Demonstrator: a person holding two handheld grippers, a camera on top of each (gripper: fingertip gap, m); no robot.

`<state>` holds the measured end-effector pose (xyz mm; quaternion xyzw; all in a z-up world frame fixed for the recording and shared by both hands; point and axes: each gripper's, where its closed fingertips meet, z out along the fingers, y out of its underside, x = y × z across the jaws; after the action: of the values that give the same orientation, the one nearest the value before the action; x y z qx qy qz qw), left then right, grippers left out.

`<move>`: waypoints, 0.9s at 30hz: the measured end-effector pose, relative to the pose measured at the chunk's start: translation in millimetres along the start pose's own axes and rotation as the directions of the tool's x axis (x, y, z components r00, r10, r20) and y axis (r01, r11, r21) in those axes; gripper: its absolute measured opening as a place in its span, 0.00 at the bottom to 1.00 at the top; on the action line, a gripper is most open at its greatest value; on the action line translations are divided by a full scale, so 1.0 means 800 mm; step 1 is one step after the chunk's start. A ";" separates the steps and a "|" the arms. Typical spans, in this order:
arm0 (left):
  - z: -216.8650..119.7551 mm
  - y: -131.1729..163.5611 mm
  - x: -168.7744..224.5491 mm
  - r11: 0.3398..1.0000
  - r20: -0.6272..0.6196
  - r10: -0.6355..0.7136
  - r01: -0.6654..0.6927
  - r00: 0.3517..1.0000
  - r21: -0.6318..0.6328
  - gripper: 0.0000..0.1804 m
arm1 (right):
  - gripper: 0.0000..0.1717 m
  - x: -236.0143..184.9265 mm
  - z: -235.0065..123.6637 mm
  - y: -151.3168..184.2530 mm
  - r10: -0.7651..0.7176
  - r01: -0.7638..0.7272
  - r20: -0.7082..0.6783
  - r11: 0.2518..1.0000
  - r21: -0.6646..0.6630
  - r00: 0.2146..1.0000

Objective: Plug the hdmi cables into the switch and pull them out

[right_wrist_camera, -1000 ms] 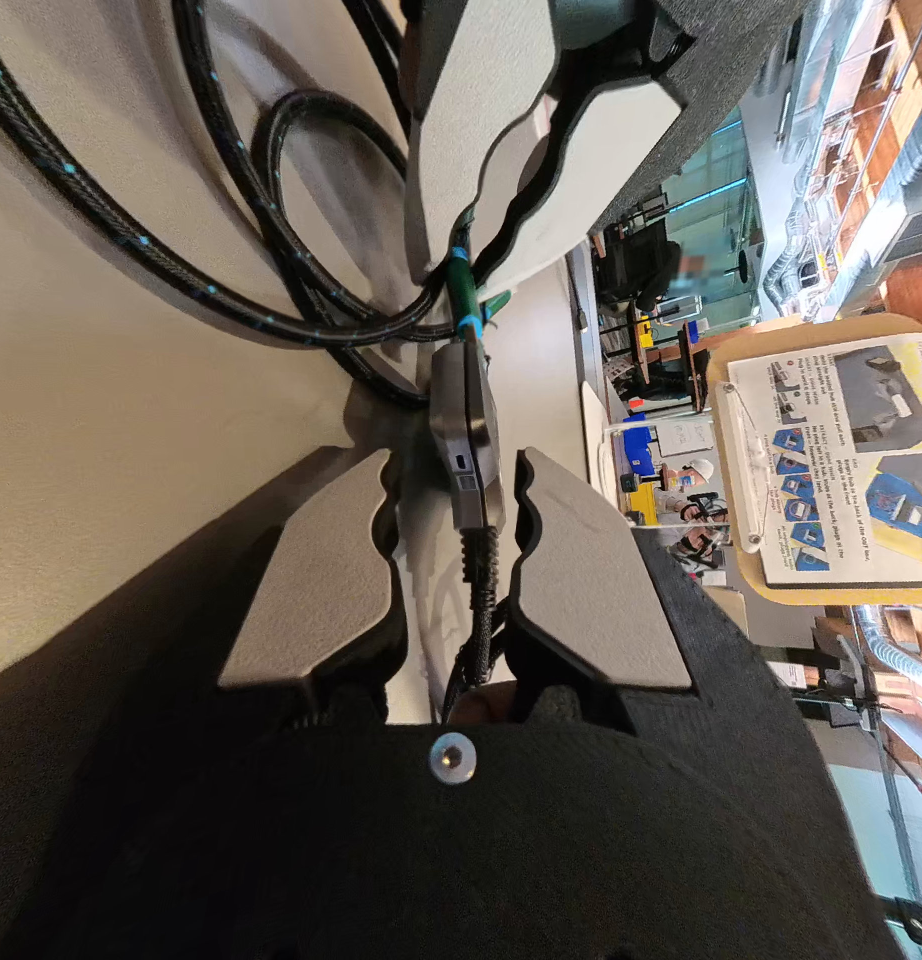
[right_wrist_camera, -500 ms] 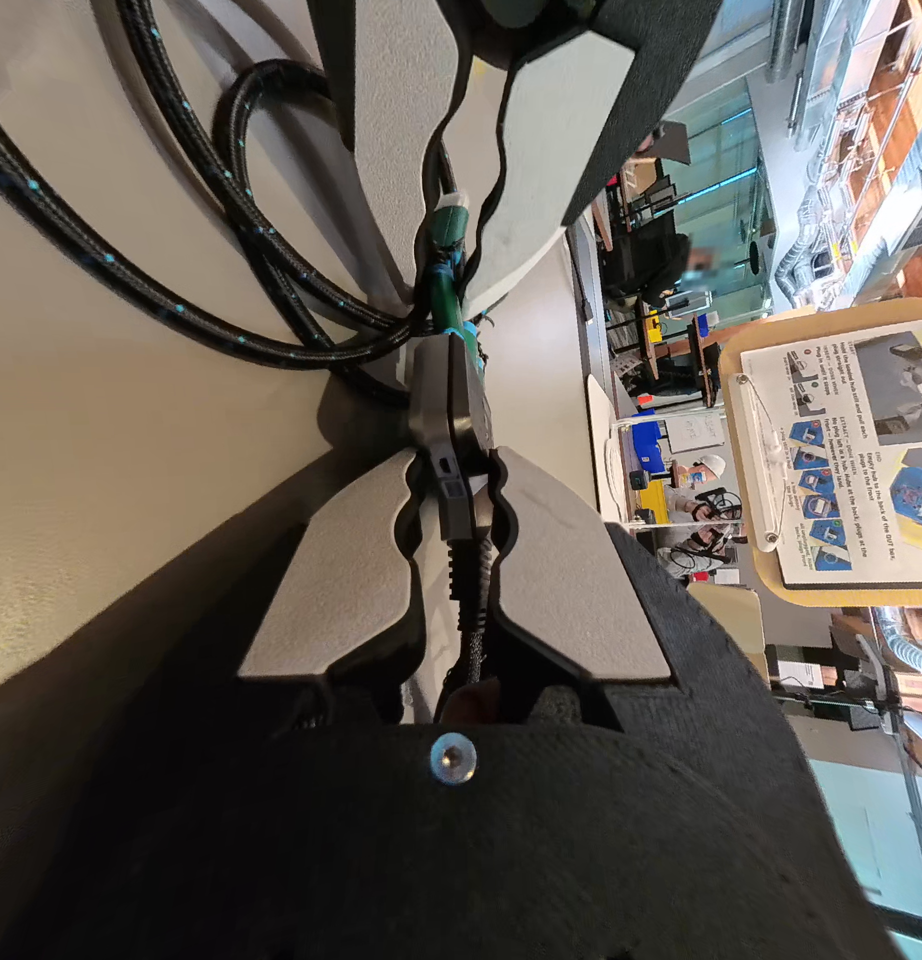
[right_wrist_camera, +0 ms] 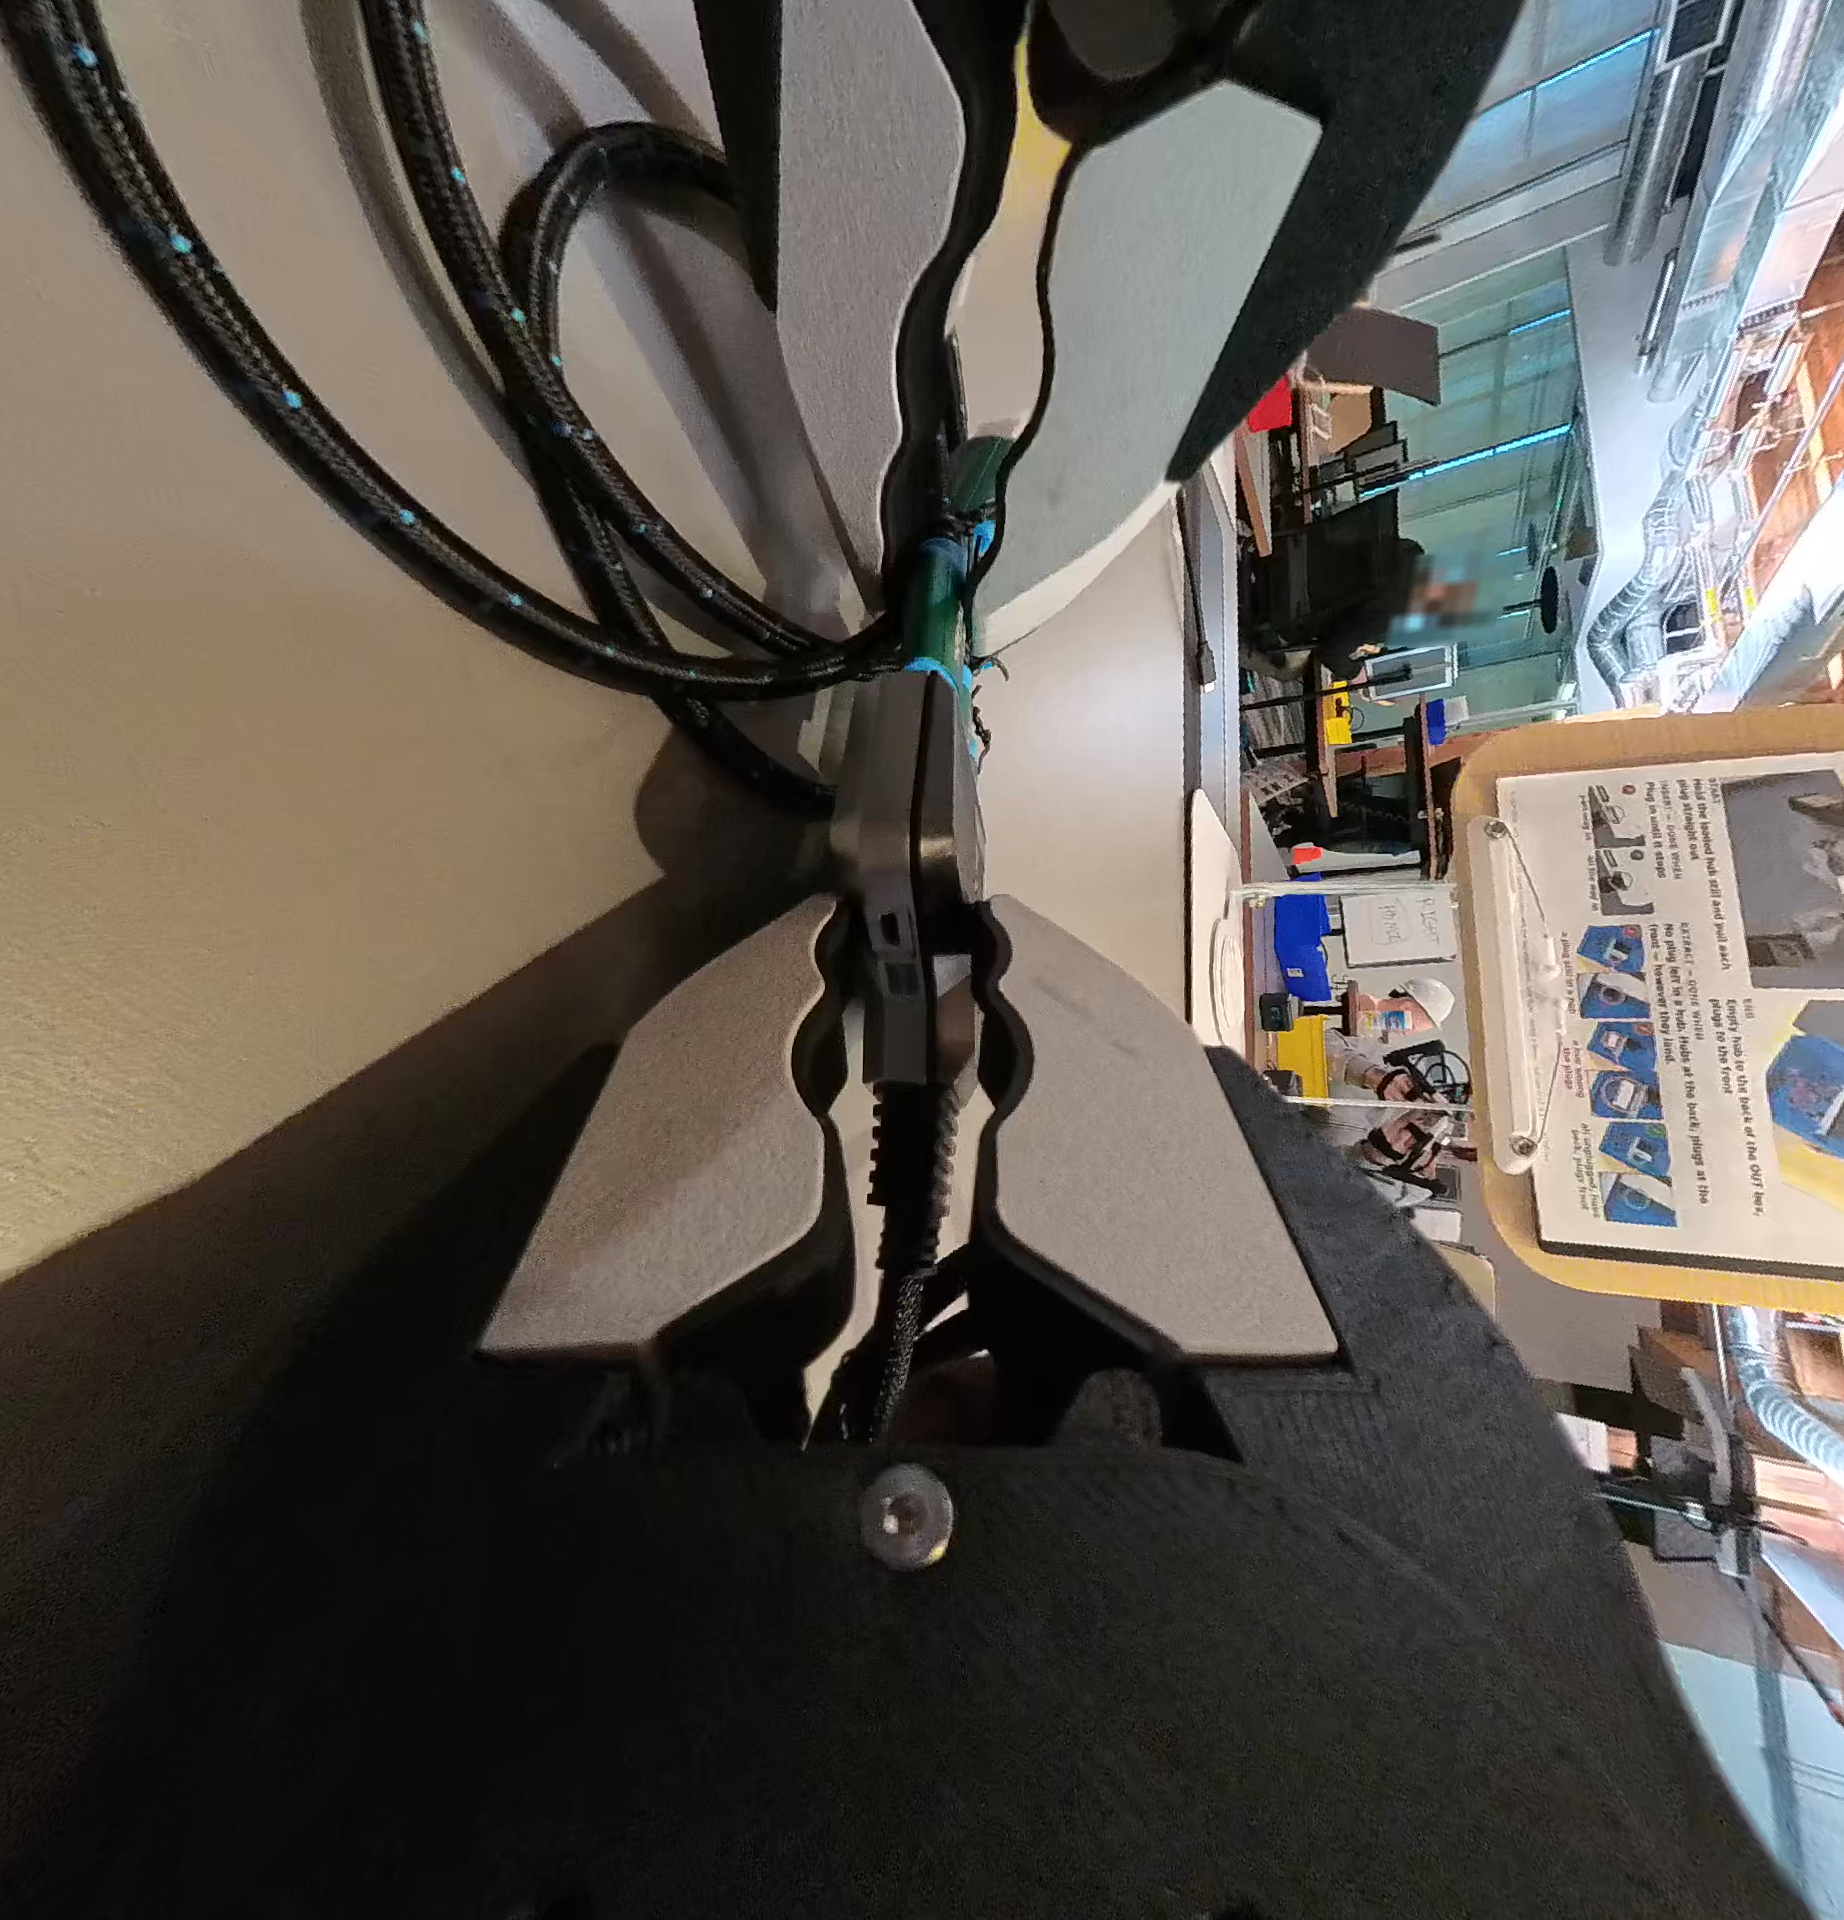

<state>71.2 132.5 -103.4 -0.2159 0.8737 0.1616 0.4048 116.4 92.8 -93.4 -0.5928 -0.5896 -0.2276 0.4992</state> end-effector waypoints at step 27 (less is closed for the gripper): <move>-0.015 -0.004 0.013 0.971 -0.032 0.228 -0.225 0.973 0.075 0.09 | 0.12 -0.013 -0.002 -0.020 -0.104 0.104 0.013 0.995 0.007 0.994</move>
<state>59.2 122.0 -104.2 -0.1036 0.9059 0.1711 0.3734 100.2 83.6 -96.7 -0.5613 -0.6236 -0.2476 0.4845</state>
